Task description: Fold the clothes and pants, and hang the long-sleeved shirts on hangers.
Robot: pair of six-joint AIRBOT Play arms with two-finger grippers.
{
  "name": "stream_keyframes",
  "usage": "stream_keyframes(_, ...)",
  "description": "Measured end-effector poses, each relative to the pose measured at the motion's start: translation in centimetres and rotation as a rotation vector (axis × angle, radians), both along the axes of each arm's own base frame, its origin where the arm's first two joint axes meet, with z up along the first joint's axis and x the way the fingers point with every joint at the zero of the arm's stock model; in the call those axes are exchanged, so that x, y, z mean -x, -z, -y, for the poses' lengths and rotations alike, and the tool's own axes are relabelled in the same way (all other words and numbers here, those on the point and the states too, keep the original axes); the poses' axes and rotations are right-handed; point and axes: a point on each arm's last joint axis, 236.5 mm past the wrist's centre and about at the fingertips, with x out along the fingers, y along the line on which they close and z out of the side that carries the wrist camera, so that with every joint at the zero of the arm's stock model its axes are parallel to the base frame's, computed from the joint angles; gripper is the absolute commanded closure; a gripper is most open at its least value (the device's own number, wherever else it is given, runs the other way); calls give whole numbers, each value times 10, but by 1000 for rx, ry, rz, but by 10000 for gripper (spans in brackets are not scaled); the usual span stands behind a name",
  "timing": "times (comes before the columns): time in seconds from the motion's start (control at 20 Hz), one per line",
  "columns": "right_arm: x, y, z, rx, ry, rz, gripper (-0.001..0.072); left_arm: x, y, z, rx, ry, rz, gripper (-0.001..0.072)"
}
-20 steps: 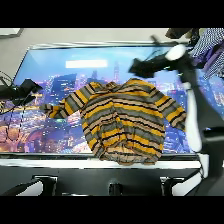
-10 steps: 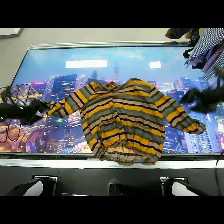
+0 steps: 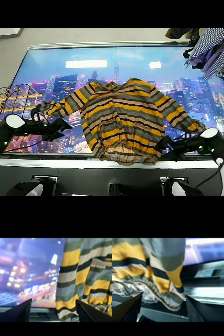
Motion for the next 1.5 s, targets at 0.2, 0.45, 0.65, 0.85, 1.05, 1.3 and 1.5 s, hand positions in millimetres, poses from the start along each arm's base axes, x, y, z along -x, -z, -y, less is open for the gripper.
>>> stream_keyframes(0.2,11,19,-17,8,-6,-14,635,17,12,21,11,39,-37,89)
stream_keyframes(0.45,13,26,-24,20,-7,-13,682,33,26,57,55,90,-73,89)
stream_keyframes(0.65,13,27,-25,24,-1,-15,682,45,40,90,87,135,-113,89)
stream_keyframes(0.85,12,27,-26,22,3,-16,682,51,54,117,103,144,-131,118)
stream_keyframes(1.05,8,23,-32,-10,20,-7,683,49,64,131,117,116,-143,690)
stream_keyframes(1.3,-39,-14,-48,-117,59,148,683,1,29,138,166,90,-13,694)
stream_keyframes(1.5,-134,-115,-31,-85,50,498,683,-92,-80,124,183,89,313,693)
